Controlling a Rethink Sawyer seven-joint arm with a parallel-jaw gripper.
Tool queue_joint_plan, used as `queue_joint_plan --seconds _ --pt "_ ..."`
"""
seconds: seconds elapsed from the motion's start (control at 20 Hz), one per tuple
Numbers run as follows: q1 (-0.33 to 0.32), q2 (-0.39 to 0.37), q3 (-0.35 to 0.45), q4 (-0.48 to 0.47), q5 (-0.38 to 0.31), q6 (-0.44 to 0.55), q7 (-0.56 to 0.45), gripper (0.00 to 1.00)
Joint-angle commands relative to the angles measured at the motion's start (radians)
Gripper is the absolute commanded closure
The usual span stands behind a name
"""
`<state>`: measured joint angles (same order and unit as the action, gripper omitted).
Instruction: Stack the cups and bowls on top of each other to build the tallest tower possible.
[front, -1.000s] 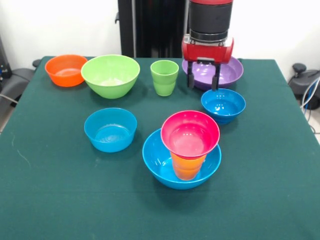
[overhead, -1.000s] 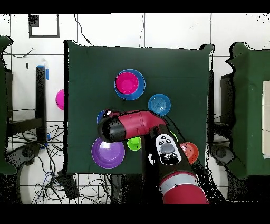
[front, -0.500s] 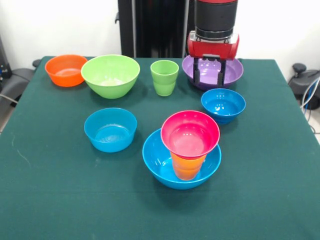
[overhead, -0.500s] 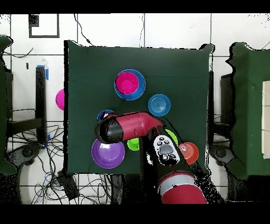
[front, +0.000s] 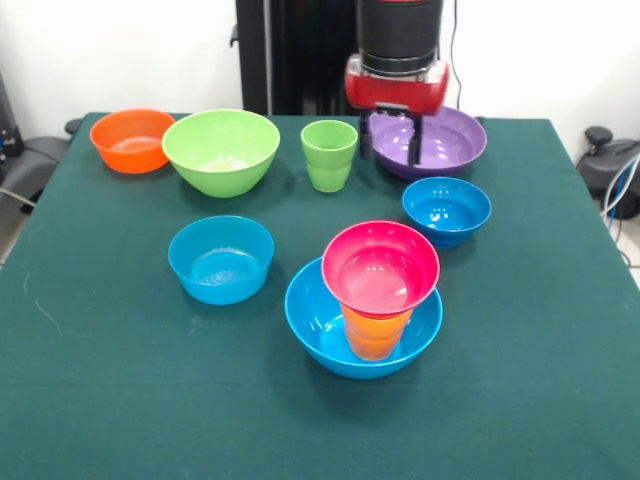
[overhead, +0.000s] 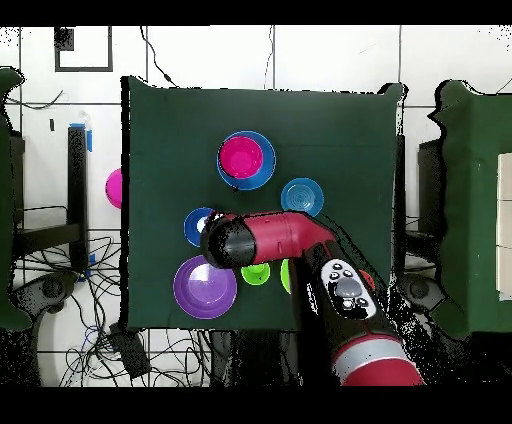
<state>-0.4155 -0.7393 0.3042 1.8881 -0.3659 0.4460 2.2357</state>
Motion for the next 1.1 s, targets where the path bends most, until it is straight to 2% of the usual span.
queue_joint_plan --seconds 0.05,0.65,0.95,1.1 --pt "-0.071 -0.040 0.100 0.058 -0.035 0.144 -0.195 0.00" --pt "-0.130 -0.028 0.145 0.042 -0.077 0.174 -0.221 0.00" --pt "-0.144 0.009 0.147 0.034 -0.117 0.145 -0.213 0.00" --pt "-0.138 0.055 0.139 0.015 -0.150 0.105 -0.189 0.00"
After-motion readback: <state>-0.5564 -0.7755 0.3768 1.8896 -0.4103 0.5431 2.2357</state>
